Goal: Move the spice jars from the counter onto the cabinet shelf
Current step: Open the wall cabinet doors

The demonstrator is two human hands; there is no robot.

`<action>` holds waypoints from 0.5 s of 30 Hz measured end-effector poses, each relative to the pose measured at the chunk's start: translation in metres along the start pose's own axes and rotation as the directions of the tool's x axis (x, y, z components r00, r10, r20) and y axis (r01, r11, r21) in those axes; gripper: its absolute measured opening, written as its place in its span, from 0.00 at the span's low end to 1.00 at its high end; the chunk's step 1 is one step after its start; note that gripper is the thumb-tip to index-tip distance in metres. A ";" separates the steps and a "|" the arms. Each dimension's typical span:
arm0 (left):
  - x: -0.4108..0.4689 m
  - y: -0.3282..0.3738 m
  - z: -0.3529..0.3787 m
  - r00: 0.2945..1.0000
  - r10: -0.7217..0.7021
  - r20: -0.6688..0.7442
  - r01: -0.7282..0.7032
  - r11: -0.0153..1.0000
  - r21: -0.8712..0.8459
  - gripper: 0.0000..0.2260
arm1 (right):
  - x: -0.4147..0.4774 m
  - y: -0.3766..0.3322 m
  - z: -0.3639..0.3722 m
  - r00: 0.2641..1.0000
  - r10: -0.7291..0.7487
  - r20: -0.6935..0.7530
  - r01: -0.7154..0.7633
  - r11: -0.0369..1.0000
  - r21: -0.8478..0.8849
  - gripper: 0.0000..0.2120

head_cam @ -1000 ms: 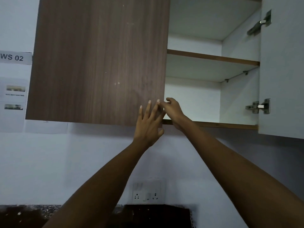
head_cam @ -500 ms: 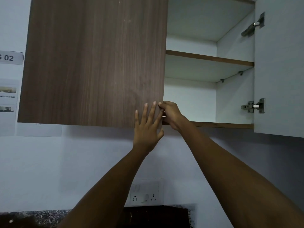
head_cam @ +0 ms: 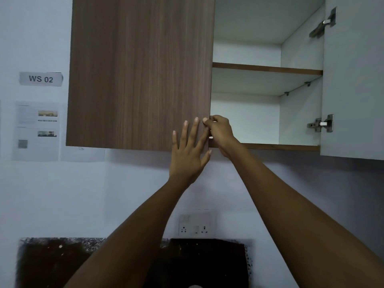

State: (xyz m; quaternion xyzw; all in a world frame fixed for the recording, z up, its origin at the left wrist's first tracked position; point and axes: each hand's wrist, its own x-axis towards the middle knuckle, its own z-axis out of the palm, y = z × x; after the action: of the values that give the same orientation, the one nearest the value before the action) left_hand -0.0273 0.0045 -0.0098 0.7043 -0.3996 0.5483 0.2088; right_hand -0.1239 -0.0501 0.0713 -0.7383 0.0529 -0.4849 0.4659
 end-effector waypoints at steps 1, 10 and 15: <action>-0.002 -0.001 -0.008 1.000 0.008 -0.003 -0.008 1.000 -0.007 0.28 | -0.006 -0.006 0.000 1.000 -0.007 -0.004 0.007 1.000 0.000 0.11; -0.029 -0.002 -0.077 0.997 0.004 0.078 0.003 0.996 -0.086 0.27 | -0.060 -0.051 0.005 0.999 -0.053 -0.006 0.052 0.994 -0.092 0.11; -0.040 0.000 -0.101 0.996 -0.028 0.090 0.042 0.986 -0.161 0.28 | -0.079 -0.069 0.012 0.996 -0.089 -0.032 0.084 0.987 -0.141 0.10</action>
State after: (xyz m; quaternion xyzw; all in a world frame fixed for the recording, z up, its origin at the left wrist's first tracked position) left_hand -0.0923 0.0919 -0.0159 0.7150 -0.4395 0.4788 0.2577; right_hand -0.1816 0.0378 0.0684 -0.7612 0.0634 -0.5137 0.3908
